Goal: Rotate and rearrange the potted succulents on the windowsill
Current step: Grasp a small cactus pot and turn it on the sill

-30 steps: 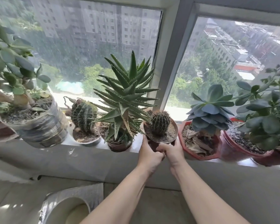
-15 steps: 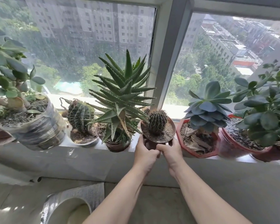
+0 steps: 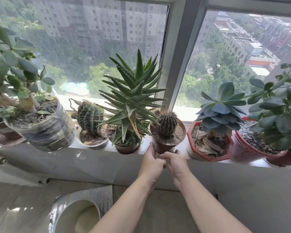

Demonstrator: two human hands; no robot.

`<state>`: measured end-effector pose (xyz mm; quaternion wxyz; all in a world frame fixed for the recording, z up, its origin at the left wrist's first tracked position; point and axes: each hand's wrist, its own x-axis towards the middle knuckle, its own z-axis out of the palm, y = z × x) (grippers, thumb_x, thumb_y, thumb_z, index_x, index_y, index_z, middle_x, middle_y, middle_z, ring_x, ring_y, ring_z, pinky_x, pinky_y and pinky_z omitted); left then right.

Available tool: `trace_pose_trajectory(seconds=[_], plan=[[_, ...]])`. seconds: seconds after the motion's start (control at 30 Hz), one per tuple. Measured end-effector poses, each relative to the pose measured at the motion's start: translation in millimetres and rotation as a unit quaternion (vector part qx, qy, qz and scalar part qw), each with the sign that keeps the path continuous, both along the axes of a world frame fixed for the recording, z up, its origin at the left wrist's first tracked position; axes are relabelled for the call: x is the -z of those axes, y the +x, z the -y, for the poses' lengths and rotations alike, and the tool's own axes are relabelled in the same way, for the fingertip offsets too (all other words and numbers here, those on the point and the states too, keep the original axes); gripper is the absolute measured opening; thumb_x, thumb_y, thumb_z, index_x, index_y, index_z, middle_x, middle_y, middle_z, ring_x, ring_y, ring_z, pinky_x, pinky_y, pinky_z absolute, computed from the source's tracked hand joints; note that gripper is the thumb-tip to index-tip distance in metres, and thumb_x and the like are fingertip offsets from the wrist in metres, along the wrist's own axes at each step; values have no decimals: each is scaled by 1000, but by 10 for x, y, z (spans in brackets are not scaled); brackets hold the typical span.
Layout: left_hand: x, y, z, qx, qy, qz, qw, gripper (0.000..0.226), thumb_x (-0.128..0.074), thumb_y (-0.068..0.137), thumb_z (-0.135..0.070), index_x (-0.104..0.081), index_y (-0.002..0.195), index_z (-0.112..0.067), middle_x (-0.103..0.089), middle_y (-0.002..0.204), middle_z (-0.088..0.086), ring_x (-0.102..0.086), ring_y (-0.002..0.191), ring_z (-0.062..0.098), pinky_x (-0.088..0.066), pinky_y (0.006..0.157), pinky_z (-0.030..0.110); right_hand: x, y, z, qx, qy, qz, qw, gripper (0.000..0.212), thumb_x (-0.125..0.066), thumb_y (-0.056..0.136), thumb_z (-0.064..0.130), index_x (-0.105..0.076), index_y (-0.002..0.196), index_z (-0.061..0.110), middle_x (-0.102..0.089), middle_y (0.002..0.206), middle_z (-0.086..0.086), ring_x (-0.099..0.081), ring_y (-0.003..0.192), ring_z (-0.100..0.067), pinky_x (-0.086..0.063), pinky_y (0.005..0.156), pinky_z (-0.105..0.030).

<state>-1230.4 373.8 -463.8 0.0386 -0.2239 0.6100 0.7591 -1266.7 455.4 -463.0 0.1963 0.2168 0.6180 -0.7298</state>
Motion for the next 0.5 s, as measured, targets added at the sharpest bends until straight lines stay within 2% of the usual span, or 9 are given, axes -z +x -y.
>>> trace_pose_trajectory(seconds=[0.03, 0.07, 0.1, 0.13, 0.27, 0.33, 0.4, 0.43, 0.5], plan=[[38, 99, 37, 0, 6, 19, 1000, 74, -45, 67, 22, -58, 124, -23, -69, 120, -20, -58, 121, 14, -50, 76, 14, 19, 79, 34, -3, 18, 16, 1000, 25, -59, 71, -13, -57, 87, 6, -62, 74, -9, -56, 73, -23, -41, 63, -32], [90, 209, 93, -11, 10, 45, 999, 79, -45, 69, 24, -48, 139, -13, -58, 139, -9, -49, 133, 18, -48, 83, 15, 35, 162, 78, -4, 23, 33, 999, 20, -59, 73, -11, -56, 82, 6, -59, 65, -5, -55, 64, -19, -41, 60, -30], [147, 329, 171, -25, 8, 71, 997, 83, -44, 71, 25, -35, 148, -4, -44, 151, 4, -40, 140, 21, -43, 92, 18, 41, 241, 136, -2, 15, 46, 999, 18, -58, 75, -11, -55, 79, 7, -58, 61, -3, -55, 59, -15, -43, 58, -28], [204, 448, 268, -42, 2, 88, 995, 84, -44, 72, 26, -27, 150, 0, -35, 156, 11, -36, 143, 22, -39, 98, 22, 46, 309, 200, 4, 2, 53, 999, 17, -57, 78, -11, -57, 80, 7, -62, 65, -4, -58, 62, -15, -47, 60, -27], [264, 617, 743, -115, -47, 102, 987, 83, -48, 80, 23, -20, 153, -5, -29, 159, 13, -35, 143, 24, -35, 108, 31, 50, 407, 517, 10, 2, 0, 1000, 29, -54, 81, -14, -64, 100, 6, -69, 89, -7, -62, 81, -19, -51, 70, -26], [230, 568, 957, -112, -82, 87, 986, 90, -56, 80, 17, -16, 155, -12, -26, 161, 6, -31, 145, 19, -32, 115, 37, 56, 409, 686, -31, 4, -34, 999, 42, -55, 82, -15, -61, 115, 9, -68, 101, 1, -62, 95, -14, -49, 84, -28], [188, 464, 1122, -91, -96, 61, 989, 99, -61, 77, 15, -13, 156, -18, -24, 161, -2, -25, 147, 12, -28, 116, 34, 56, 408, 834, -83, 11, -70, 994, 59, -55, 80, -17, -55, 125, 21, -65, 110, 13, -60, 109, -8, -45, 96, -26], [163, 406, 1183, -84, -92, 43, 991, 101, -63, 75, 16, -14, 156, -19, -25, 160, -4, -26, 146, 11, -28, 115, 32, 59, 398, 898, -97, 8, -85, 992, 64, -55, 77, -19, -55, 125, 24, -65, 113, 16, -60, 110, -3, -44, 96, -22], [145, 301, 1248, -78, -89, 18, 993, 98, -66, 69, 16, -28, 152, -19, -41, 154, -5, -40, 139, 9, -35, 112, 30, 71, 366, 983, -86, 4, -94, 992, 66, -55, 73, -21, -59, 119, 25, -69, 112, 15, -65, 99, 8, -49, 82, -11]])
